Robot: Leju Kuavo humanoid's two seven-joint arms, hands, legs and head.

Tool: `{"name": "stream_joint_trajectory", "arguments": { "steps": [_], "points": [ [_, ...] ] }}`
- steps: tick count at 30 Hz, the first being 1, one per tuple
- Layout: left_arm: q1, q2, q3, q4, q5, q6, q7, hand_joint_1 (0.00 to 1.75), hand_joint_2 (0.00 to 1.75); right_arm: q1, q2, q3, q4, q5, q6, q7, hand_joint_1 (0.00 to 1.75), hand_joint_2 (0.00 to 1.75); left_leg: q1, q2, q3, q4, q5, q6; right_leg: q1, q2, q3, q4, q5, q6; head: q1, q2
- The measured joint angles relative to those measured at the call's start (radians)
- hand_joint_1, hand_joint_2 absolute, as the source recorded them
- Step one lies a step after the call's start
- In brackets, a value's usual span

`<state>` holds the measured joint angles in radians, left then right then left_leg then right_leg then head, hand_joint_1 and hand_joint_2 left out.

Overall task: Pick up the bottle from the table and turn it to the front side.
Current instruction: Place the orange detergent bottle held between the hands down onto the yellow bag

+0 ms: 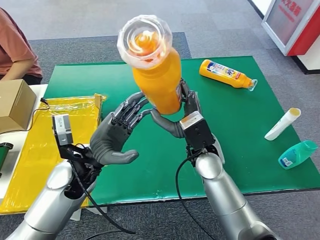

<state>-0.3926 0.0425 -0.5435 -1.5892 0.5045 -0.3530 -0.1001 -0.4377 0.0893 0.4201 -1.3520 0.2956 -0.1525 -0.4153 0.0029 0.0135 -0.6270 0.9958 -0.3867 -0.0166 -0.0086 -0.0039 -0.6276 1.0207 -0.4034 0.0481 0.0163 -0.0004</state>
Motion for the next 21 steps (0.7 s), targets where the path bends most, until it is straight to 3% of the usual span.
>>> {"name": "stream_joint_trajectory", "arguments": {
  "steps": [14,21],
  "points": [
    [-0.088,0.008,-0.031,0.027,0.000,0.075,0.031,0.00,1.75,-0.017,0.013,0.002,0.064,0.010,-0.028,-0.006,1.75,1.75,0.000,0.000,0.000,0.000,0.001,-0.001,0.000,0.000,0.000,0.000,0.000,0.000,0.000,0.000],
    [-0.087,-0.008,-0.037,0.019,-0.199,0.243,-0.034,0.00,1.75,-0.002,0.013,0.005,0.074,0.016,-0.032,0.001,1.75,1.75,0.000,0.000,-0.001,0.000,0.001,-0.001,0.000,0.000,-0.001,0.000,0.000,0.000,0.000,0.000]
  ]
}}
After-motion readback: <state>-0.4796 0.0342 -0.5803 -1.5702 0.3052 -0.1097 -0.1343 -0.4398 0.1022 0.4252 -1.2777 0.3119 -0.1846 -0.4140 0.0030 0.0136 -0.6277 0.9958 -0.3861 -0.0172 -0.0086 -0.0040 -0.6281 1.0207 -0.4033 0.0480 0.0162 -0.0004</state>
